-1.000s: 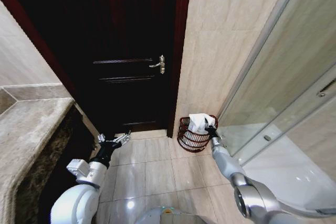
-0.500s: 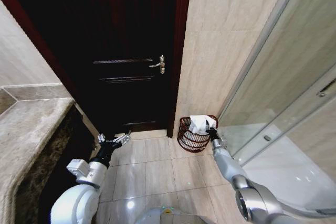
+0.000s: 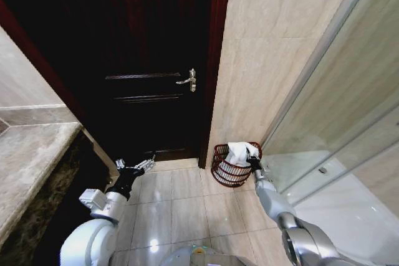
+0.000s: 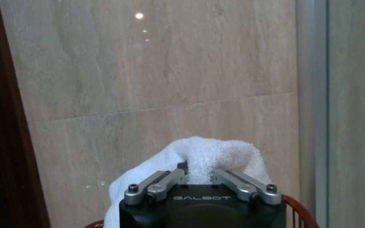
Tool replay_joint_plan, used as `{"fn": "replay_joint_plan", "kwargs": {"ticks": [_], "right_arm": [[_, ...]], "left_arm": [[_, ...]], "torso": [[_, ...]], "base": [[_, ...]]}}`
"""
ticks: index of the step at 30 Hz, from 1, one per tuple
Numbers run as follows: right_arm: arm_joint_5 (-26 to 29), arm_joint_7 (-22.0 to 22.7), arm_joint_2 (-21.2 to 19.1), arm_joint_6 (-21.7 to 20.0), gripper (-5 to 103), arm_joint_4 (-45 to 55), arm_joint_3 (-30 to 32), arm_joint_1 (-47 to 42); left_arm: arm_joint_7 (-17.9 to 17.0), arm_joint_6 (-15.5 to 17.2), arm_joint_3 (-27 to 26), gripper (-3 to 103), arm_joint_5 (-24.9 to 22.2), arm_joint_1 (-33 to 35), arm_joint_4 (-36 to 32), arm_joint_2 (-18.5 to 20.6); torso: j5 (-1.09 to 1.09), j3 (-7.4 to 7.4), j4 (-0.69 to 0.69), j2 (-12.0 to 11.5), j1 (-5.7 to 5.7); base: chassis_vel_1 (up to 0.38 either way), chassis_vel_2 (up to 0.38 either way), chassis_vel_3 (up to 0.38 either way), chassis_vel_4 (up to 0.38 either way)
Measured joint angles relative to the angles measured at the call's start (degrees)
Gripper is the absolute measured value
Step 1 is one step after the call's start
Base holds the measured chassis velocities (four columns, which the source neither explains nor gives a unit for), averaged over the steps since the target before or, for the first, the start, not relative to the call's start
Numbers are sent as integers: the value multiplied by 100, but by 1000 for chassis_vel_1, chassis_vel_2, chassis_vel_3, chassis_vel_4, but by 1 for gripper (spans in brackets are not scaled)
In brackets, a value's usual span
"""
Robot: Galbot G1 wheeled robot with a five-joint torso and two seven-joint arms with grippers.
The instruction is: Discard the used towel into the hamper.
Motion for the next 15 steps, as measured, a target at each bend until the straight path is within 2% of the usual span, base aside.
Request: {"fn": "replay_joint_plan", "kwargs": {"ticks": [10,15], "right_arm": [[-36,-109,-20,-6,7,22,20,-50],[-35,-126,-26,-6,7,31,21,-53]], "left_arm": [[0,0,0,100,0,1,0,0],[0,0,0,100,0,1,0,0]], "torso": [[1,-1,1,3,-4],[1,-1,1,3,-3]], "base": [[5,-4,-4,5],[-54,51,75,-61]]}}
